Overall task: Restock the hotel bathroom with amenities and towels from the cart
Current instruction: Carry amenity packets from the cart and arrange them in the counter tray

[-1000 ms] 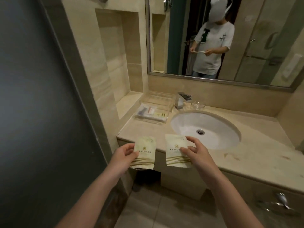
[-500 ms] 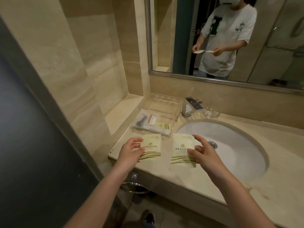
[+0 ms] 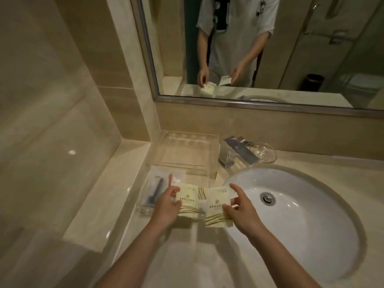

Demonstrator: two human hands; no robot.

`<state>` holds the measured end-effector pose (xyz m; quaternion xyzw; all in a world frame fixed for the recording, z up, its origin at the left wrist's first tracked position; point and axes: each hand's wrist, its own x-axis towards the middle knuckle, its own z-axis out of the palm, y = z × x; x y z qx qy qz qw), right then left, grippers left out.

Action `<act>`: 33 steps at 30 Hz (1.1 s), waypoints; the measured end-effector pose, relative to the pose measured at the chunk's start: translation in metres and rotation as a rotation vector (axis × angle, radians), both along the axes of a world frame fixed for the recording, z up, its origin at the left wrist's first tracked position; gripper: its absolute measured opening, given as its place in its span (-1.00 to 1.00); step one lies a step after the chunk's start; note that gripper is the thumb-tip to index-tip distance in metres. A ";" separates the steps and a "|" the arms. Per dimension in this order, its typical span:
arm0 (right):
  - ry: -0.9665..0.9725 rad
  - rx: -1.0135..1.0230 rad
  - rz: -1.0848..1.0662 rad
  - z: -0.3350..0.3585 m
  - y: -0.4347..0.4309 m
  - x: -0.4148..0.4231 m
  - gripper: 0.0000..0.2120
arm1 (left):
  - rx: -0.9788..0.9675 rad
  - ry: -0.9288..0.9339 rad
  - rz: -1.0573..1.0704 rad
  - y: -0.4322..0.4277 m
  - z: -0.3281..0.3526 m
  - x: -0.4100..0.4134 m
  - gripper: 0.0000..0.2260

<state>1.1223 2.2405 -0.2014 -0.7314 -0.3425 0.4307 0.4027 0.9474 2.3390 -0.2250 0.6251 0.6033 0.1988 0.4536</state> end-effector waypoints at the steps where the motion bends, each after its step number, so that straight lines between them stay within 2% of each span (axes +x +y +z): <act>1: -0.016 -0.011 -0.002 -0.006 0.009 0.001 -0.43 | -0.003 0.013 -0.017 0.012 -0.008 0.004 -0.70; 5: -0.112 -0.016 0.031 -0.024 0.044 0.008 -0.44 | -0.017 0.063 -0.063 0.052 -0.035 0.021 -0.72; 8: -0.205 -0.008 0.078 -0.034 0.064 0.006 -0.50 | -0.041 0.009 -0.073 0.072 -0.051 0.029 -0.71; 12: -0.253 -0.003 0.104 -0.049 0.078 -0.003 -0.53 | 0.020 0.017 -0.070 0.082 -0.072 0.030 -0.70; 17: -0.347 0.007 0.105 -0.061 0.092 -0.010 -0.53 | 0.234 0.212 -0.312 0.071 -0.089 0.019 -0.61; 20: -0.422 -0.010 0.132 -0.070 0.100 -0.012 -0.50 | 0.345 0.394 -0.426 0.073 -0.085 0.013 -0.58; 23: -0.515 -0.067 0.222 -0.078 0.104 -0.012 -0.47 | 0.573 0.515 -0.625 0.082 -0.085 0.008 -0.53; 25: -0.655 -0.110 0.288 -0.080 0.105 -0.011 -0.44 | 0.663 0.613 -0.698 0.086 -0.092 0.006 -0.53; 29: -1.108 -0.056 0.309 -0.090 0.105 -0.010 -0.37 | 0.650 0.724 -0.772 0.084 -0.092 0.005 -0.58; 33: -1.253 0.004 0.285 -0.097 0.107 -0.010 -0.38 | 0.513 0.807 -0.827 0.082 -0.086 0.005 -0.56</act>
